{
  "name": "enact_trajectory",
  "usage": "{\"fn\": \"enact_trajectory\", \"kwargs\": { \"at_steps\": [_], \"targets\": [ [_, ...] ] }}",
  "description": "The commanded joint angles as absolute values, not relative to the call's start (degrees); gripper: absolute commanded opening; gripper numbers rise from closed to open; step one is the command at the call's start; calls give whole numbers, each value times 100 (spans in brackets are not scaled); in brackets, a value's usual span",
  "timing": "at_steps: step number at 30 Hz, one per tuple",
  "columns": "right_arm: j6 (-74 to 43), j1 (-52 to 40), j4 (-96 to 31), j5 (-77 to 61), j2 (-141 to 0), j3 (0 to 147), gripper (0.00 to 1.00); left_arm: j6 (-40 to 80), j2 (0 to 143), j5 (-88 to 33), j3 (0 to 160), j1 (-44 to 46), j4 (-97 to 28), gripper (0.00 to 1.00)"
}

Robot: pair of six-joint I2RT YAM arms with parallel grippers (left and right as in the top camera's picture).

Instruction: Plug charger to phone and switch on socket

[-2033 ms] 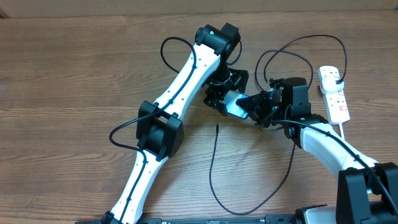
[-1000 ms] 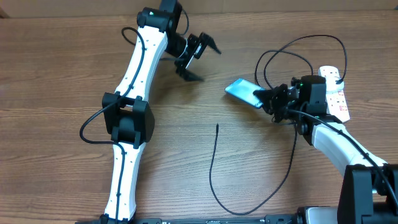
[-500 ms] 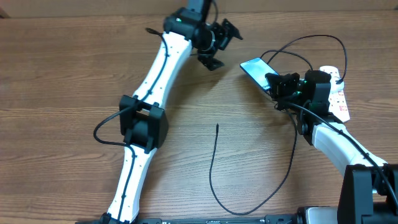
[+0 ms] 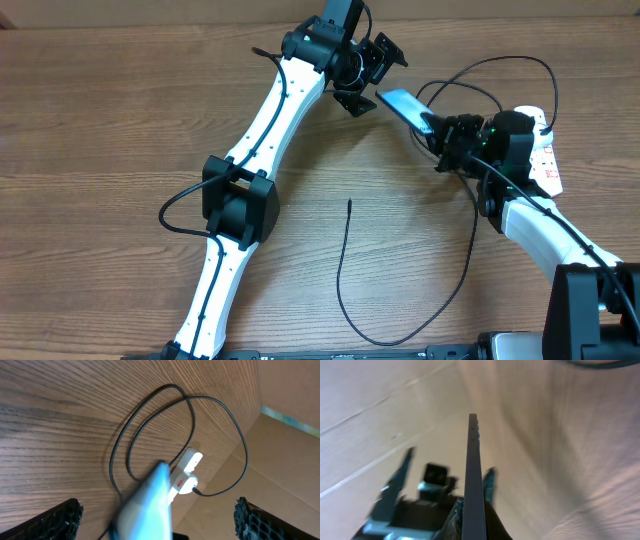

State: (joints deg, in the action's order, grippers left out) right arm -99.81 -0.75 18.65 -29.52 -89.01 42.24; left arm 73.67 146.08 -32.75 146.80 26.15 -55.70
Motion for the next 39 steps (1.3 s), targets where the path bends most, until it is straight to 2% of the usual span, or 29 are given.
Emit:
{"fn": "enact_trajectory", "kwargs": {
  "at_steps": [1, 9, 11, 17, 20, 22, 24, 39],
  "targets": [
    [-10243, -62, 2351, -3124, -8886, 4316, 4, 7572, 14595, -3417, 14833, 2591, -5561, 99],
    [-10248, -62, 2397, -3269, -8886, 4316, 4, 7736, 14595, -3479, 14833, 2635, -5561, 92],
    [-10248, -62, 2394, -3238, -8886, 4316, 4, 7738, 14595, -3542, 14833, 2639, -5559, 88],
    [-10245, -62, 2443, -3120, -8886, 4316, 4, 7736, 14595, -3610, 14833, 2665, -5561, 86],
    [-10259, -62, 2604, -3293, -8886, 4316, 4, 7736, 14595, -3603, 14833, 2681, -5561, 88],
    [-10377, -62, 2676, -3382, -8886, 4316, 4, 7738, 14595, -3597, 14833, 2698, -5557, 96],
    [-10523, -62, 2672, -3402, -8886, 4316, 4, 7752, 14595, -3583, 14833, 2720, -5548, 100],
    [-11421, -62, 2628, -3614, -8886, 4316, 4, 7999, 14595, -3559, 14833, 2746, -5544, 99]
  ]
}}
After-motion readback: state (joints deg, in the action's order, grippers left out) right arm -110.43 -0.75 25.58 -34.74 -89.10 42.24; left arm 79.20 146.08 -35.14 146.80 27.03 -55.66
